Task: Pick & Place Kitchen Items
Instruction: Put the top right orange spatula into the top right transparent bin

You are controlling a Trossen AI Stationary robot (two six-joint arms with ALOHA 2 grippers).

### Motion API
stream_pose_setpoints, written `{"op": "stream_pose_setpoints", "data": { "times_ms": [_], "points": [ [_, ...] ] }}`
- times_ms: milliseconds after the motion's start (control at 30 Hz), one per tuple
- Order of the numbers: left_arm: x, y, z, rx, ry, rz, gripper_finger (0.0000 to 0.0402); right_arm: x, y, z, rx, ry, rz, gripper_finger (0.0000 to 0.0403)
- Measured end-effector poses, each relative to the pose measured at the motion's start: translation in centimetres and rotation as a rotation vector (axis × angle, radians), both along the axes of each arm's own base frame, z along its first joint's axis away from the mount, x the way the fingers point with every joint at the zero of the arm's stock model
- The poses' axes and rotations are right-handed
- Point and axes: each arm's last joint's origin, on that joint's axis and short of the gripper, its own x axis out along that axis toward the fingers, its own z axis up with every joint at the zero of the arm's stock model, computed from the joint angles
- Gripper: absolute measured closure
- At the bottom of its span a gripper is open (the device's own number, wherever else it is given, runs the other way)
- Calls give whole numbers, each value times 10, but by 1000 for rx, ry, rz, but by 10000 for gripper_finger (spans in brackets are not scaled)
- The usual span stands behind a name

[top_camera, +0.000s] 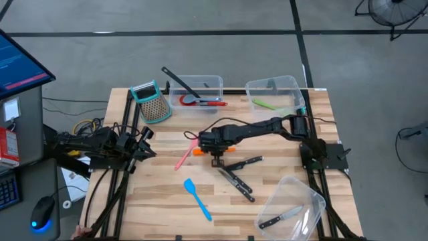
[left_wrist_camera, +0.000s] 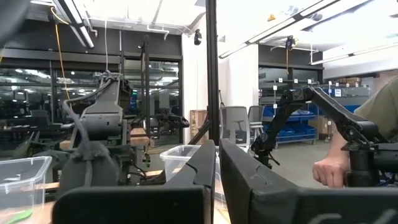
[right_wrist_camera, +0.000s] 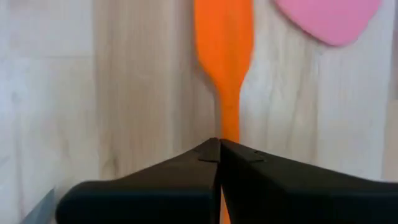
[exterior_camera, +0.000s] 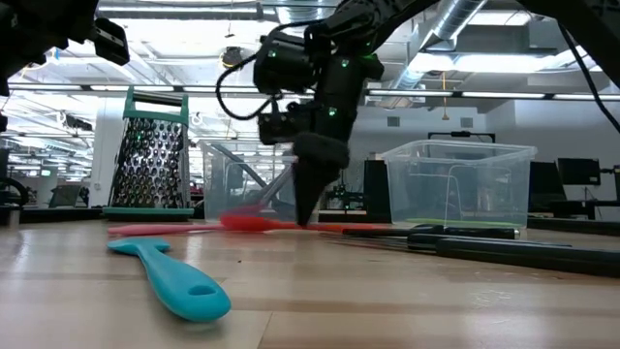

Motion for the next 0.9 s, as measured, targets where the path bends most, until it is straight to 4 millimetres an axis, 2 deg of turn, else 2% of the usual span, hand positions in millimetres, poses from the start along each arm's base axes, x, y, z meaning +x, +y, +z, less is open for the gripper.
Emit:
{"op": "stream_pose_setpoints", "data": {
  "times_ms": [233, 367, 433, 533, 633, 800, 900],
  "points": [
    [0, 0, 0, 0, 0, 0, 393, 1, 1, -1, 1, -13, 1, 399],
    [0, 0, 0, 0, 0, 0, 393, 8, 0, 2, -4, -83, 8, 402],
    [0, 0, 0, 0, 0, 0, 393, 13, -2, 4, 11, -148, 22, 390],
    [0, 0, 0, 0, 0, 0, 393, 23, -1, 10, 64, -260, 63, 352],
    [0, 0, 0, 0, 1, 0, 393, 32, 0, 5, 108, -335, 93, 298],
    [0, 0, 0, 0, 1, 0, 393, 34, -3, -13, 125, -304, 83, 188],
    [0, 0, 0, 0, -1, 0, 393, 34, -7, -11, 126, -314, 54, 140]
  ]
}}
